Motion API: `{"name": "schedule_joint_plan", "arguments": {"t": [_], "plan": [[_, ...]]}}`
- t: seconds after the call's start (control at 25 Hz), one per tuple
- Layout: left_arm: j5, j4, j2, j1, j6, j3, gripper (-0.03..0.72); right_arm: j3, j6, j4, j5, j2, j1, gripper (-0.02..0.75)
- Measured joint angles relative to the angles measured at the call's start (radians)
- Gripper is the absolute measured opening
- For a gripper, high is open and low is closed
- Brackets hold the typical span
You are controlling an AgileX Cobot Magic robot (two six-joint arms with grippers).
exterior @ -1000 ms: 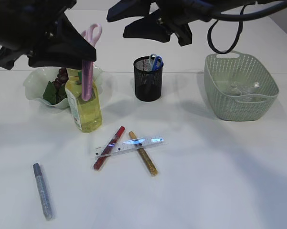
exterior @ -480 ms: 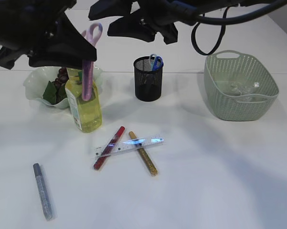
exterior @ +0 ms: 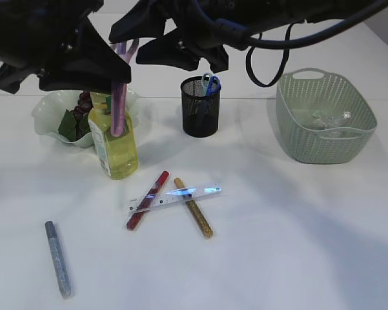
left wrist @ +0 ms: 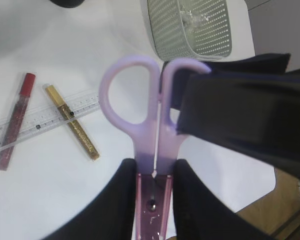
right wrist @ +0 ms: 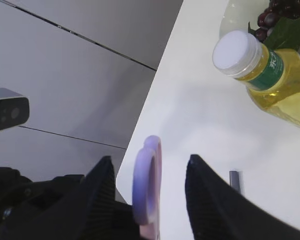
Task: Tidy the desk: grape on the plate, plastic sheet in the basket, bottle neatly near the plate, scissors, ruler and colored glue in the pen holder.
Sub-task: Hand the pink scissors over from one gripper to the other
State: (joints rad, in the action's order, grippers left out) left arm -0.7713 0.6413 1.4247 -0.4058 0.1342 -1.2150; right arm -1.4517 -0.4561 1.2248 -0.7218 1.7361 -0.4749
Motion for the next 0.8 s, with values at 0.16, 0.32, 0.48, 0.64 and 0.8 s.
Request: {"name": "schedule_joint_plan", "arguments": {"t": [0.16, 0.32, 0.48, 0.64, 0.8], "plan": [[0.0, 0.0, 0.0, 0.0, -0.003, 0.0, 0.156, -0.002, 0.0, 0.003, 0.0, 0.005, -0.002, 0.375], [0.0, 0.001, 0.0, 0.0, -0.003, 0.0, 0.156, -0.002, 0.0, 0.015, 0.0, 0.022, -0.008, 0.375], [-0.002, 0.002, 0.0, 0.0, -0.005, 0.0, 0.156, -0.002, -0.002, 0.032, 0.0, 0.031, -0.01, 0.376], [-0.002, 0.002, 0.0, 0.0, -0.005, 0.0, 0.156, -0.002, -0.014, 0.034, 0.0, 0.035, -0.01, 0.356], [-0.004, 0.002, 0.0, 0.0, -0.005, 0.0, 0.156, -0.002, -0.019, 0.038, 0.002, 0.035, -0.01, 0.258]]}}
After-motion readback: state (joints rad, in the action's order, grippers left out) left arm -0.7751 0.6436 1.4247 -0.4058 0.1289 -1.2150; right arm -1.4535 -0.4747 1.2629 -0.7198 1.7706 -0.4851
